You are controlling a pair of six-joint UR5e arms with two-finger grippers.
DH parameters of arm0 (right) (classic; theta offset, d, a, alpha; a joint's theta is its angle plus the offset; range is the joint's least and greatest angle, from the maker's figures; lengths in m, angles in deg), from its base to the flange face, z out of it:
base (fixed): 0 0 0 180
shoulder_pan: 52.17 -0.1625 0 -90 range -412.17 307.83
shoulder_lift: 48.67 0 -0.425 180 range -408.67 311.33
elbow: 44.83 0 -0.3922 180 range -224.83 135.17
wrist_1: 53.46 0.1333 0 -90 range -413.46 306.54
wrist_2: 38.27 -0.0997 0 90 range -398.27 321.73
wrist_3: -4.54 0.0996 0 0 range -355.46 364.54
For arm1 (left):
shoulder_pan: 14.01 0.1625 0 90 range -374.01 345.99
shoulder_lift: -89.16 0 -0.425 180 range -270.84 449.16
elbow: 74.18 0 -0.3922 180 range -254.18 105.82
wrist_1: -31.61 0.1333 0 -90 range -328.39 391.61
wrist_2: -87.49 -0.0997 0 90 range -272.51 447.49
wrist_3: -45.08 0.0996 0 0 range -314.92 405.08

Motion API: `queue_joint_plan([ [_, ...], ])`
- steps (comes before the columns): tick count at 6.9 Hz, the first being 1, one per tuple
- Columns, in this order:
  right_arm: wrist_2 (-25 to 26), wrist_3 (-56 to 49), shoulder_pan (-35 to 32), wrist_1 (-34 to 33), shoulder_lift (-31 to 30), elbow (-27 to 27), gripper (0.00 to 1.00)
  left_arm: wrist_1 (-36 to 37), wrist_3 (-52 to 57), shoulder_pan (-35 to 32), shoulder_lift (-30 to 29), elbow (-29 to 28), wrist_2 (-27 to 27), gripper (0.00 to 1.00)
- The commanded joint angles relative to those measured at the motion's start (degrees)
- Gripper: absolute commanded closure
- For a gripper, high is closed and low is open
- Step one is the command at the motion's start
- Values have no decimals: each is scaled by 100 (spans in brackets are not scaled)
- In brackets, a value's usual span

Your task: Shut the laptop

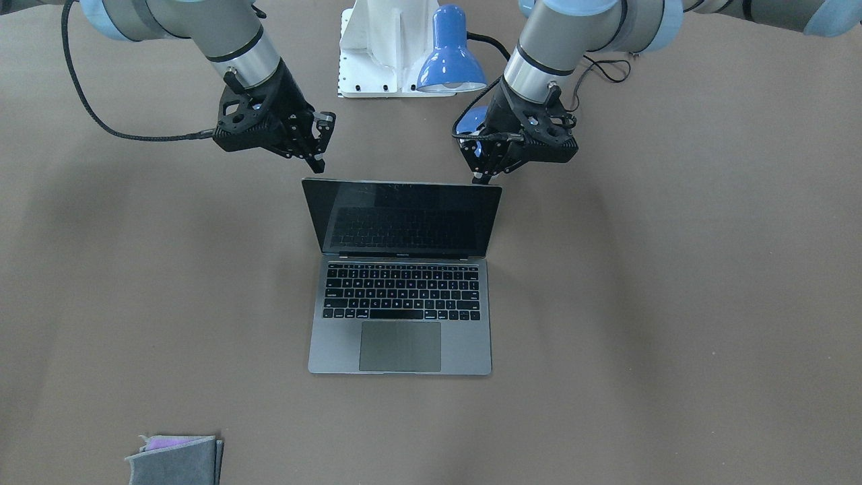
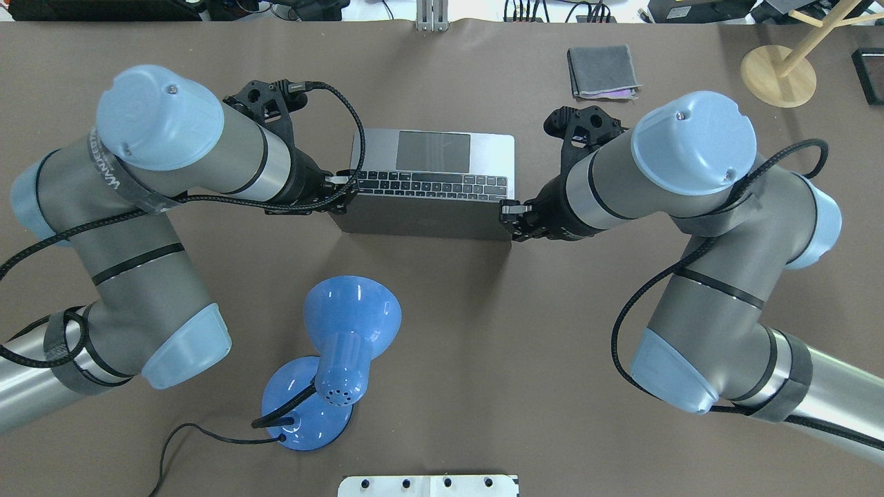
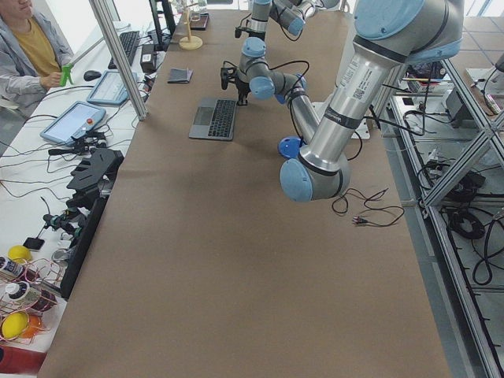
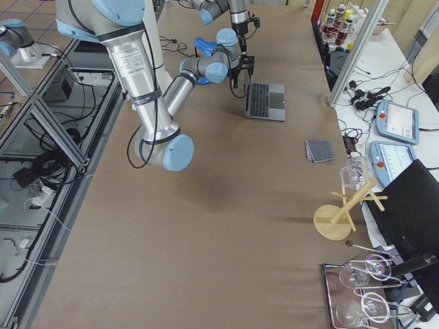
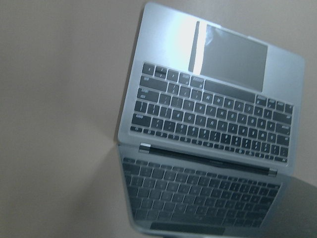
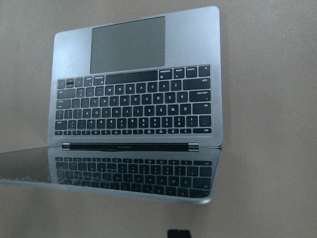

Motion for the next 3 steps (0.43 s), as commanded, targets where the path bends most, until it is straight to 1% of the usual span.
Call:
queue_joint_plan([
  [1,0,0,-220,33,261,344,100,-263,1,-49,-166,-282,-361,100],
  [3,-9,0,-439,42,586,775,100,-378,1,-198,-333,-660,-441,100],
])
